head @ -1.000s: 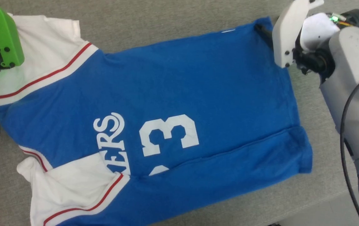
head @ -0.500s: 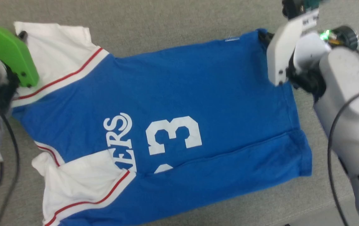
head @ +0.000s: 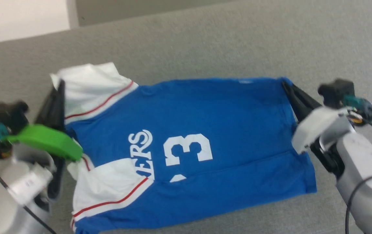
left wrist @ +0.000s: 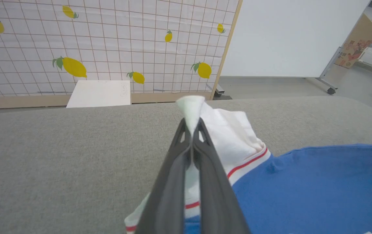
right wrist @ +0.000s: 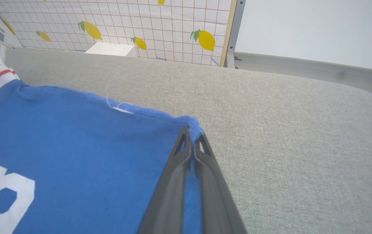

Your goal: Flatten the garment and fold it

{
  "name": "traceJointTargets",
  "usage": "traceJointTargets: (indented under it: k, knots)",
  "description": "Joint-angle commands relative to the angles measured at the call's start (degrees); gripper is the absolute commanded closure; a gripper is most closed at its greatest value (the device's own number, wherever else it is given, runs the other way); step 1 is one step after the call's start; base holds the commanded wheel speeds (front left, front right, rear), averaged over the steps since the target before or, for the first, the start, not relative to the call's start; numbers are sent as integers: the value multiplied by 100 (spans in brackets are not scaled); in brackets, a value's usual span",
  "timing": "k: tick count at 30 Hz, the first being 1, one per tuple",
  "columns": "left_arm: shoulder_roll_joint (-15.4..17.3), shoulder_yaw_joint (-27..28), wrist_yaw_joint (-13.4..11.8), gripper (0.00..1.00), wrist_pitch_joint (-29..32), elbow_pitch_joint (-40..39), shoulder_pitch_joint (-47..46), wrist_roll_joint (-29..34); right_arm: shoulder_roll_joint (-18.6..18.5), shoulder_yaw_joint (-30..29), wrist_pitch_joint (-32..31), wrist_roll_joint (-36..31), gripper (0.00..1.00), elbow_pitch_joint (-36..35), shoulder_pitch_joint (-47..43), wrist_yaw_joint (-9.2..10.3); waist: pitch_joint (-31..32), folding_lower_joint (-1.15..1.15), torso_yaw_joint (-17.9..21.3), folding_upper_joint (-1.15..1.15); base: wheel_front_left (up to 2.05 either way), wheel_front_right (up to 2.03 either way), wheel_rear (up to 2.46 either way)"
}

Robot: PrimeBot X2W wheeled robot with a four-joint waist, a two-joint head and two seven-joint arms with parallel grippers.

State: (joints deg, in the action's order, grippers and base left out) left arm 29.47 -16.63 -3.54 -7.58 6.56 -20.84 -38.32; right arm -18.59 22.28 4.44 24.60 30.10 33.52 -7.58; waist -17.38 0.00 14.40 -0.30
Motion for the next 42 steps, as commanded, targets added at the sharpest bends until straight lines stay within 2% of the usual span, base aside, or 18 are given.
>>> traceJointTargets:
  k: [1,5,9,14,20,25,32,33,34,35,36,37,41,42]
  knots:
    - [-58,-61,16,100,-131,-85,233,49,-45,-43,127,-40,100,-98,-191,9,442,0,-388,30,0,0,0]
    - [-112,-213,45,100,-219,-164,799,12,-255,-12,94,-103,100,-304,-617,9,577,0,-554,30,0,0,0]
    - [-62,-307,3,100,-129,-264,1489,-119,-515,42,-266,-120,100,-521,-1049,9,733,0,-694,30,0,0,0]
    - [-64,-363,-12,100,-1,-343,2162,-390,-807,150,-1051,-63,100,-721,-1510,9,811,0,-831,30,0,0,0]
    - [-186,-558,77,100,222,-250,2467,-625,-1009,189,-1903,95,100,-816,-1777,9,814,0,-952,30,0,0,0]
    - [-235,-795,195,100,427,4,2442,-624,-1021,133,-2528,89,100,-748,-1858,9,778,0,-989,30,0,0,0]
    - [-294,-1111,296,100,739,302,2351,-566,-814,-78,-3176,17,100,-606,-1936,9,764,0,-974,30,0,0,0]
    - [-330,-1097,270,100,720,329,2349,-587,-764,-142,-3188,30,86,-641,-1961,9,786,0,-973,30,0,0,0]
    - [-363,-1081,257,100,707,335,2353,-622,-733,-193,-3179,37,56,-673,-1986,9,807,0,-972,30,0,0,0]
    - [-389,-1062,244,58,680,324,2359,-648,-716,-238,-3163,38,0,-714,-2022,9,843,0,-972,30,0,0,0]
    - [-396,-1048,240,6,645,309,2363,-653,-711,-289,-3152,33,0,-754,-2054,9,866,0,-974,30,0,0,0]
    - [-394,-1024,230,0,578,291,2362,-638,-700,-368,-3104,20,0,-827,-2094,9,910,0,-980,30,0,0,0]
    - [-432,-839,130,0,134,157,2345,-560,-573,-738,-2818,4,0,-1213,-2313,9,1063,0,-1022,30,0,0,0]
    - [-461,-660,-88,0,-322,69,2278,-343,-449,-1011,-2544,-17,0,-1481,-2520,9,1152,0,-1066,30,0,0,0]
